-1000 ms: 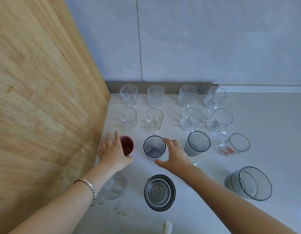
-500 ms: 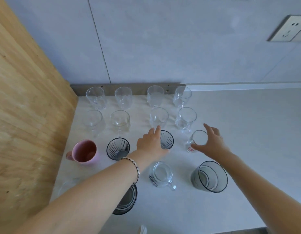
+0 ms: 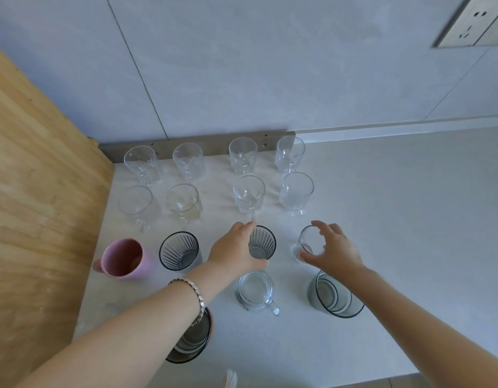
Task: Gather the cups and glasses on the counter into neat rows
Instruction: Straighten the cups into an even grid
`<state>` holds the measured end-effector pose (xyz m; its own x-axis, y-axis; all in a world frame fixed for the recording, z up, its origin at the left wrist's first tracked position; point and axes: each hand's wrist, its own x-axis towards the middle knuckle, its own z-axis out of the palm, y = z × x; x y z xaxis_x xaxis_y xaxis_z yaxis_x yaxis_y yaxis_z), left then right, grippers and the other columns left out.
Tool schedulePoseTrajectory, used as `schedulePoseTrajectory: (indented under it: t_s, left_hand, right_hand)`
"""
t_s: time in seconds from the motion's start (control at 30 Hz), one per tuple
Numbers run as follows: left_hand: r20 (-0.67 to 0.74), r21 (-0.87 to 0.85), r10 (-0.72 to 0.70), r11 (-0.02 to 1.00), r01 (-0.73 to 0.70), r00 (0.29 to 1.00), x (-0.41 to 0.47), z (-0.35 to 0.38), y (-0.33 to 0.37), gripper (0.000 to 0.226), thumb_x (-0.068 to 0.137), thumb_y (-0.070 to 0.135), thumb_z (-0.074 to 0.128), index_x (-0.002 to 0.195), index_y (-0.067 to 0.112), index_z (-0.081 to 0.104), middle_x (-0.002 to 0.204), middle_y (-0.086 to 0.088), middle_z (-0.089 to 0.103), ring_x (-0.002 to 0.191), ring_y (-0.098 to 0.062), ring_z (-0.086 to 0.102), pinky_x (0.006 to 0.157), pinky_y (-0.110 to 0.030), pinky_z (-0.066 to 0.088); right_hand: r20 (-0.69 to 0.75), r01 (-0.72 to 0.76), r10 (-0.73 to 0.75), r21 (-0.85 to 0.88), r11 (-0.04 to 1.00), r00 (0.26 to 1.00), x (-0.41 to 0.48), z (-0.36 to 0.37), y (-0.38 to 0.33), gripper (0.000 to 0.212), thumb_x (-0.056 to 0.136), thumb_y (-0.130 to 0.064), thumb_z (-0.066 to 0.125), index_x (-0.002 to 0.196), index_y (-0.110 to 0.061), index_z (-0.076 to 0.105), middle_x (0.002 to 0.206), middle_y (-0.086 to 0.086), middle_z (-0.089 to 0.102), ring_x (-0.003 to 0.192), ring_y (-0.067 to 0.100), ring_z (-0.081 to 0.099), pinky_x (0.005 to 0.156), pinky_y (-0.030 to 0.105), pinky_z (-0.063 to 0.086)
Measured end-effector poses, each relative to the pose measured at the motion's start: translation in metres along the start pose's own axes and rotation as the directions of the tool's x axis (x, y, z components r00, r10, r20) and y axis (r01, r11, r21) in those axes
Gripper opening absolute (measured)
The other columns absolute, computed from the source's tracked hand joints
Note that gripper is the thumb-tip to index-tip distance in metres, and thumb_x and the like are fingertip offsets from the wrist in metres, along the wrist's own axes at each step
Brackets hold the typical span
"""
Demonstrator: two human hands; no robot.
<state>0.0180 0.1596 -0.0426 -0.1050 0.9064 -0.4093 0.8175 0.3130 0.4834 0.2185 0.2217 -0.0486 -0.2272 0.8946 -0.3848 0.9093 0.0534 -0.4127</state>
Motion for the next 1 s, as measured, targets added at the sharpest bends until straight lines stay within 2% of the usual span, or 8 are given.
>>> schedulePoseTrajectory:
  t_s: [0.2,0.5,0.63,0.73,0.8,0.87,0.93,1.0]
  left_hand:
    - [0.008,0.001,-0.004,1.0,0.004,1.0,-0.001,0.0,0.003,0.082,0.072,0.043,0.07,0.14,0.024,0.029,0.134,-0.001,0.041,0.116,-0.022,0.052,0.089,-0.032,0.044]
    - [0.012,-0.008,0.006,1.0,-0.006,1.0,0.003,-0.003,0.006,0.082,0.073,0.042,0.07,0.141,0.024,0.028,0.139,0.001,0.039,0.121,-0.021,0.05,0.092,-0.033,0.044]
    - [0.035,-0.033,0.033,0.999,-0.032,0.999,-0.002,-0.002,0.002,0.086,0.077,0.041,0.068,0.146,0.023,0.02,0.146,-0.002,0.032,0.128,-0.022,0.045,0.099,-0.035,0.043]
    - [-0.014,-0.079,0.051,0.996,-0.051,0.999,-0.023,-0.014,-0.012,0.083,0.079,0.041,0.067,0.146,0.022,0.02,0.149,-0.002,0.029,0.132,-0.022,0.041,0.103,-0.036,0.039]
    - [-0.149,-0.071,0.056,0.995,-0.067,0.987,-0.045,-0.029,-0.034,0.067,0.084,0.036,0.063,0.141,0.018,0.033,0.144,-0.002,0.037,0.129,-0.021,0.045,0.101,-0.03,0.037]
    - [-0.334,-0.056,0.017,0.998,-0.037,0.942,-0.069,-0.045,-0.067,0.042,0.085,0.026,0.062,0.124,0.013,0.053,0.13,-0.004,0.052,0.118,-0.021,0.054,0.09,-0.023,0.04]
    - [-0.47,-0.1,-0.114,0.992,0.076,0.875,-0.093,-0.057,-0.103,0.024,0.084,0.021,0.061,0.105,0.009,0.064,0.111,-0.006,0.062,0.106,-0.023,0.059,0.078,-0.018,0.041]
    - [-0.45,-0.211,-0.276,0.957,0.2,0.849,-0.114,-0.063,-0.134,0.023,0.084,0.021,0.061,0.103,0.007,0.064,0.11,-0.009,0.061,0.104,-0.026,0.059,0.082,-0.027,0.043]
  right_hand:
    - [-0.047,-0.028,0.032,0.083,0.996,0.998,0.002,0.009,-0.001,0.076,0.075,-0.042,0.071,0.141,-0.027,0.035,0.13,0.001,0.047,0.112,0.023,0.057,0.087,0.034,0.05]
    - [-0.021,-0.054,0.055,0.051,0.997,0.998,0.003,0.009,-0.003,0.078,0.079,-0.035,0.067,0.145,-0.024,0.029,0.138,0.004,0.041,0.12,0.024,0.05,0.09,0.036,0.049]
    - [-0.015,-0.05,0.05,0.02,0.999,0.999,-0.006,0.007,-0.011,0.084,0.081,-0.031,0.066,0.149,-0.019,0.019,0.147,0.007,0.029,0.136,0.026,0.028,0.105,0.037,0.037]
    - [-0.156,0.056,-0.047,0.058,0.997,0.987,-0.021,0.006,-0.022,0.072,0.081,-0.024,0.066,0.144,-0.014,0.033,0.146,0.008,0.031,0.139,0.026,0.02,0.112,0.038,0.031]
    - [-0.228,0.171,-0.151,0.07,0.983,0.962,-0.033,0.009,-0.034,0.053,0.082,-0.016,0.067,0.132,-0.011,0.051,0.14,0.009,0.042,0.134,0.027,0.032,0.104,0.033,0.035]
    - [-0.245,0.291,-0.26,0.102,0.951,0.934,-0.047,0.014,-0.052,0.033,0.082,-0.009,0.067,0.115,-0.009,0.065,0.123,0.007,0.057,0.115,0.024,0.051,0.091,0.026,0.042]
    - [-0.163,0.398,-0.375,0.14,0.907,0.912,-0.062,0.023,-0.078,0.024,0.083,-0.008,0.066,0.106,-0.01,0.069,0.106,0.002,0.063,0.091,0.014,0.058,0.086,0.028,0.05]
    - [0.024,0.483,-0.491,0.146,0.863,0.871,-0.075,0.037,-0.108,0.032,0.084,-0.018,0.067,0.116,-0.013,0.065,0.114,0.002,0.061,0.092,0.009,0.054,0.092,0.032,0.049]
